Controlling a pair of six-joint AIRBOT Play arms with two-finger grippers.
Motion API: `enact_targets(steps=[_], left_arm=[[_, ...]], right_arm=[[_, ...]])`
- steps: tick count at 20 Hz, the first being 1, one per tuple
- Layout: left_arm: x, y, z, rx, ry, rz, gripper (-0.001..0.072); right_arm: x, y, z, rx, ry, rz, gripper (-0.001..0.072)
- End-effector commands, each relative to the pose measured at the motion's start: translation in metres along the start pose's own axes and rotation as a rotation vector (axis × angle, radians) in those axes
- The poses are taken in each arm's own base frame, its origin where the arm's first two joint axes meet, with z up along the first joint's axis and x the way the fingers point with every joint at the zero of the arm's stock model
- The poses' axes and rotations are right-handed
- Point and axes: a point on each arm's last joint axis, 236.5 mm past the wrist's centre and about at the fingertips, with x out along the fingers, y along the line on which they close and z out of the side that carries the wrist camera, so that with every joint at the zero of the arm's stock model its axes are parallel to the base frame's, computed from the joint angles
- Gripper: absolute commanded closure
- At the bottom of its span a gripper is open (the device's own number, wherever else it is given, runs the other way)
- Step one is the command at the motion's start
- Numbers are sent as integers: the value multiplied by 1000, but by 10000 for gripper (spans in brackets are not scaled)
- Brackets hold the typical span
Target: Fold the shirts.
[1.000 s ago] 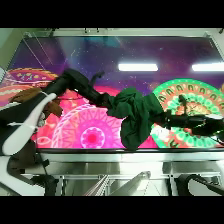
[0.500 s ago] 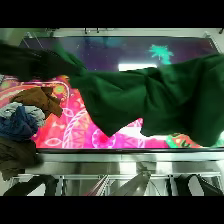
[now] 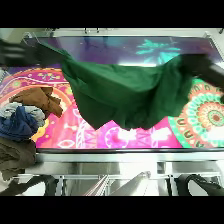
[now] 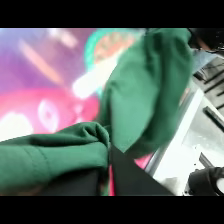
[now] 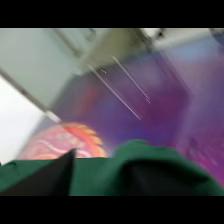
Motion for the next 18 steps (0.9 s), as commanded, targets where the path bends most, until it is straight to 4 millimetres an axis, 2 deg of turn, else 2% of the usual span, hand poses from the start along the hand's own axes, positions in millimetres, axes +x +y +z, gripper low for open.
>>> enact_targets(steps=[1, 2, 3, 5, 7, 10, 12, 15, 18], left_arm=[[69, 104, -52, -293, 126, -13, 295], [83, 126, -72, -395, 165, -24, 53], [90, 141, -87, -466, 200, -43, -7], [84, 155, -104, -558, 253, -100, -7], [65, 158, -102, -596, 265, -125, -7], [30, 140, -100, -620, 274, -138, -7], [13, 126, -110, -642, 265, -120, -7], [-2, 126, -167, -711, 305, 48, -7], [5, 114, -226, -803, 323, 122, -7]], right_arm=[[50, -109, -80, 182, 177, -194, 239], [49, -124, -97, 237, 225, -194, 239], [44, -134, -109, 287, 272, -186, 239], [20, -146, -116, 351, 333, -189, 239], [-12, -159, -109, 390, 356, -217, 239], [-67, -190, -96, 426, 352, -340, 239], [-102, -210, -98, 447, 373, -427, 239], [-142, -237, -120, 485, 440, -563, 226], [-159, -255, -142, 497, 476, -649, 226]])
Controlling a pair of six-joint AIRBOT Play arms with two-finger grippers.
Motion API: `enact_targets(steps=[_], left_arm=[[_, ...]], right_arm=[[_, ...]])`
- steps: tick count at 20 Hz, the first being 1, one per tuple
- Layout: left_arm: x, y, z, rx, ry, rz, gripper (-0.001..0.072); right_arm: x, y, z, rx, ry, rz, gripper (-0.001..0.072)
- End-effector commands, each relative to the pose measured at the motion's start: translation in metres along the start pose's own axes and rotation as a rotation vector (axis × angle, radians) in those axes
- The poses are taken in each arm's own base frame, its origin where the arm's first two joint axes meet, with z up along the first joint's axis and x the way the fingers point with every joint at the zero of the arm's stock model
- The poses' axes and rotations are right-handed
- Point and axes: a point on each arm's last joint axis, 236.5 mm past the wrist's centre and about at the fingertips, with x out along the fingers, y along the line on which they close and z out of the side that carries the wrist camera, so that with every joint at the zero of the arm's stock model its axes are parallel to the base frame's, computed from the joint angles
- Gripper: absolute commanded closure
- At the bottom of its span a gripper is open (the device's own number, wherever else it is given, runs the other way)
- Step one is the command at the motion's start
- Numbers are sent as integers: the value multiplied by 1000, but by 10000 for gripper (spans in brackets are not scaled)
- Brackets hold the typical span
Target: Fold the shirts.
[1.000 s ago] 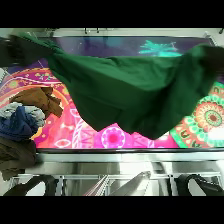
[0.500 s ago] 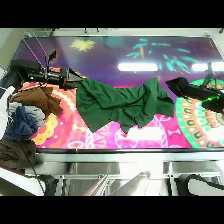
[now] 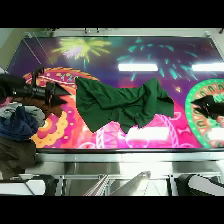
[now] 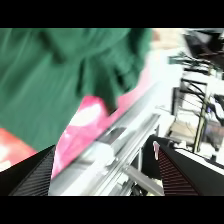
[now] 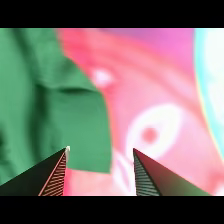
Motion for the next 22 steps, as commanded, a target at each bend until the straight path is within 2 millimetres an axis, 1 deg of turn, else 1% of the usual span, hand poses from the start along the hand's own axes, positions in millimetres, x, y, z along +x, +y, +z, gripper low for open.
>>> enact_targets(steps=[1, 3, 6, 8, 9, 10, 11, 13, 14, 16, 17, 18, 19, 20, 21, 22], left_arm=[[24, 41, -55, -111, 2, 106, -6], [46, 59, -78, -153, 32, 141, -6], [80, 72, -101, -184, 101, 168, -6], [103, 78, -113, -191, 176, 179, -6], [114, 79, -114, -191, 203, 179, -6], [126, 78, -111, -191, 222, 174, -6], [136, 75, -106, -186, 234, 161, 24], [153, 60, -85, -152, 227, 129, 32], [161, 53, -75, -125, 221, 123, 32], [173, 40, -62, -87, 231, 125, 33], [178, 37, -57, -76, 235, 132, 34], [183, 36, -53, -71, 236, 138, 77], [186, 35, -51, -65, 239, 138, 256], [188, 36, -48, -65, 242, 136, 489], [190, 37, -47, -66, 248, 134, 698], [190, 37, -46, -67, 252, 132, 691]], right_arm=[[1, -44, -18, 46, 43, -122, 227], [9, -50, -25, 70, 70, -119, 227], [19, -53, -33, 106, 110, -99, 228], [23, -52, -35, 112, 118, -91, 228], [24, -51, -35, 108, 120, -91, 228], [26, -48, -35, 106, 121, -84, 228], [27, -46, -35, 106, 122, -79, 227], [28, -44, -35, 103, 124, -77, 228], [28, -43, -36, 100, 126, -77, 228], [29, -40, -35, 104, 124, -67, 228], [30, -37, -34, 110, 118, -58, 227], [31, -35, -33, 114, 115, -49, 227], [33, -33, -34, 115, 119, -44, 227], [37, -31, -37, 110, 133, -43, 227], [43, -30, -41, 105, 151, -43, 227], [51, -28, -45, 103, 171, -40, 226]])
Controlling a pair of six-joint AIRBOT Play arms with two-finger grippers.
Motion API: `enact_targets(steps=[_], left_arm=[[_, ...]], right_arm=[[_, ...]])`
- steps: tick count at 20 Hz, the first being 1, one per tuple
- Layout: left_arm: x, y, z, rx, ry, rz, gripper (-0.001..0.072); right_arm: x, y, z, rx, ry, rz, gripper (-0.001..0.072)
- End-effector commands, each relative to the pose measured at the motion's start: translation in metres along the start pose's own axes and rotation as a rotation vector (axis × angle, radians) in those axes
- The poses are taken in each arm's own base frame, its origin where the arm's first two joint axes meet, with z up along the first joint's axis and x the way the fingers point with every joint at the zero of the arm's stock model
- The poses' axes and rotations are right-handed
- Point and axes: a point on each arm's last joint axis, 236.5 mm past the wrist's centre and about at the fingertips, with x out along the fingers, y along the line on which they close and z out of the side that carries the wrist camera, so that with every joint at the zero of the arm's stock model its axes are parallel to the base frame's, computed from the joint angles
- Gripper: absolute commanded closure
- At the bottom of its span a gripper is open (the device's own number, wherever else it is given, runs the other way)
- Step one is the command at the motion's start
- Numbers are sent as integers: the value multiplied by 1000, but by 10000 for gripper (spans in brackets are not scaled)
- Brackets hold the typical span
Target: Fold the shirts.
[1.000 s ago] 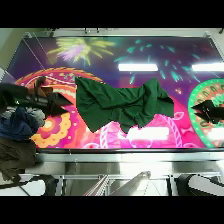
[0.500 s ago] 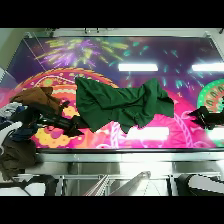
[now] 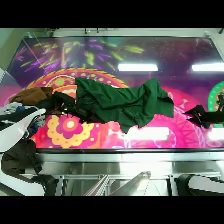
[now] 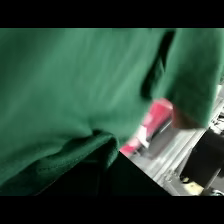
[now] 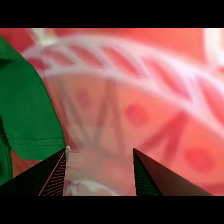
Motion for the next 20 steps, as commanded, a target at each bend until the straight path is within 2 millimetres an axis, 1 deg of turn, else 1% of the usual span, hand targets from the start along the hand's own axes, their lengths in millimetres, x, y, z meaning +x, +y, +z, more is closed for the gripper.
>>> enact_targets(steps=[1, 2, 4, 5, 6, 7, 8, 9, 10, 11, 12, 13, 14, 15, 16, 17, 18, 19, 20], left_arm=[[5, -9, 5, 0, 22, -23, 685], [4, -9, 5, -3, 24, -27, 685], [1, -10, 0, -7, 48, -41, 685], [-2, -10, -3, -11, 61, -51, 685], [-3, -12, -7, -12, 74, -58, 685], [-5, -12, -8, -17, 80, -66, 685], [-6, -12, -10, -18, 89, -70, 685], [-8, -12, -10, -22, 90, -75, 685], [-9, -12, -11, -24, 94, -79, 685], [-10, -12, -11, -26, 97, -82, 685], [-12, -11, -10, -29, 93, -83, 685], [-12, -11, -10, -29, 93, -83, 685], [-13, -10, -10, -31, 91, -84, 685], [-13, -10, -10, -32, 91, -85, 685], [-13, -10, -10, -32, 93, -86, 685], [-14, -11, -11, -31, 95, -87, 685], [-14, -13, -12, -31, 102, -94, 685], [-16, -18, -16, -22, 118, -113, 684], [-21, -26, -22, 7, 133, -126, 684]], right_arm=[[23, 9, -9, -4, 50, 13, 197], [33, 13, -12, -1, 67, 23, 123], [55, 25, -15, -1, 94, 42, 113], [65, 34, -17, -5, 112, 58, 139], [72, 43, -19, -21, 130, 67, 225], [79, 53, -23, -52, 151, 70, 327], [84, 62, -25, -82, 165, 73, 371], [88, 71, -28, -110, 174, 75, 372], [91, 80, -31, -139, 184, 79, 389], [93, 86, -33, -159, 191, 81, 506], [95, 90, -34, -171, 193, 83, 505], [95, 92, -33, -177, 192, 84, 449], [95, 92, -33, -177, 192, 84, 425], [94, 92, -35, -178, 202, 86, 552], [93, 91, -38, -181, 212, 86, 661], [93, 93, -41, -182, 223, 91, 692], [92, 97, -45, -189, 238, 109, 693], [88, 107, -50, -205, 257, 154, 694], [80, 122, -54, -225, 267, 219, 694]])
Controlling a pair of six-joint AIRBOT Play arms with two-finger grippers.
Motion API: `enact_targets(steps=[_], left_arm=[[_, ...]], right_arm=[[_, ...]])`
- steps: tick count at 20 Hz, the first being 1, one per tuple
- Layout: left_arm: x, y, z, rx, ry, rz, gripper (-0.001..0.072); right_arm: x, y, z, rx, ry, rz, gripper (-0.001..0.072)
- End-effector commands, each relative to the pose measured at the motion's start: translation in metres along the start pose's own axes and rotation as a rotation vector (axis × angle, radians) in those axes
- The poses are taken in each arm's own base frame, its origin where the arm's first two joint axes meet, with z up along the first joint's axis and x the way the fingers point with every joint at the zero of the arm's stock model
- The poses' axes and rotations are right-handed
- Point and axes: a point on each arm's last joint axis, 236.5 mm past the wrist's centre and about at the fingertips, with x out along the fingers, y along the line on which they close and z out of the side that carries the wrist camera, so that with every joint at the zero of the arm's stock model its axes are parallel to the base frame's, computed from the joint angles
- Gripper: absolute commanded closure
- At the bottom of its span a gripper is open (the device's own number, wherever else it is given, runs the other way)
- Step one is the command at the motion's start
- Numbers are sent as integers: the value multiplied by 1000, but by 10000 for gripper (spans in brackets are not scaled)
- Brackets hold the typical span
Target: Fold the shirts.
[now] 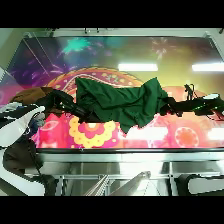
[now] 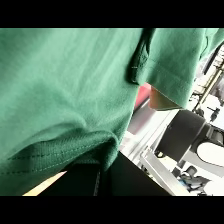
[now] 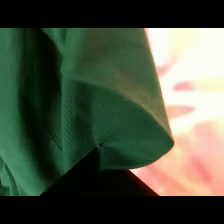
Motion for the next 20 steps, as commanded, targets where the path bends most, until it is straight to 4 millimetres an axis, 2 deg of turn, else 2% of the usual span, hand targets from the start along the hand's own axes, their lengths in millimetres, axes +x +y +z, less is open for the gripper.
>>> enact_targets(steps=[1, 2, 3, 4, 6, 7, 8, 9, 10, 11, 12, 13, 14, 17, 18, 20], left_arm=[[-12, -26, -18, 81, 44, -47, 684], [-22, -48, -25, 146, 36, -83, 684], [-40, -84, -35, 247, 12, -162, 684], [-64, -126, -49, 389, -19, -258, 684], [-127, -222, -92, 692, -133, -415, 683], [-158, -262, -117, 851, -223, -399, 682], [-186, -293, -138, 991, -335, -339, 682], [-219, -326, -158, 1118, -490, -271, 681], [-251, -355, -176, 1199, -657, -200, 680], [-277, -375, -193, 1237, -787, -146, 679], [-293, -387, -214, 1275, -866, -94, 679], [-301, -390, -228, 1291, -903, -47, 679], [-306, -384, -236, 1265, -920, 11, 679], [-316, -348, -221, 1072, -973, 101, 679], [-316, -339, -214, 1030, -990, 87, 679], [-305, -318, -207, 956, -968, 53, 679]], right_arm=[[-18, 61, -9, -77, 23, 221, 694], [-37, 95, -8, -121, -6, 345, 694], [-74, 143, -5, -190, -70, 523, 694], [-126, 194, -4, -272, -168, 720, 694], [-248, 278, -13, -460, -468, 1016, 693], [-304, 304, -22, -555, -657, 1071, 693], [-349, 319, -28, -617, -851, 1047, 693], [-385, 326, -29, -630, -1037, 948, 693], [-410, 323, -26, -619, -1197, 811, 693], [-424, 317, -27, -619, -1308, 677, 693], [-430, 311, -32, -650, -1378, 544, 693], [-428, 309, -39, -694, -1397, 440, 693], [-420, 303, -42, -708, -1378, 360, 693], [-372, 266, -34, -611, -1188, 202, 694], [-359, 261, -35, -605, -1141, 190, 694], [-351, 274, -52, -648, -1097, 226, 694]])
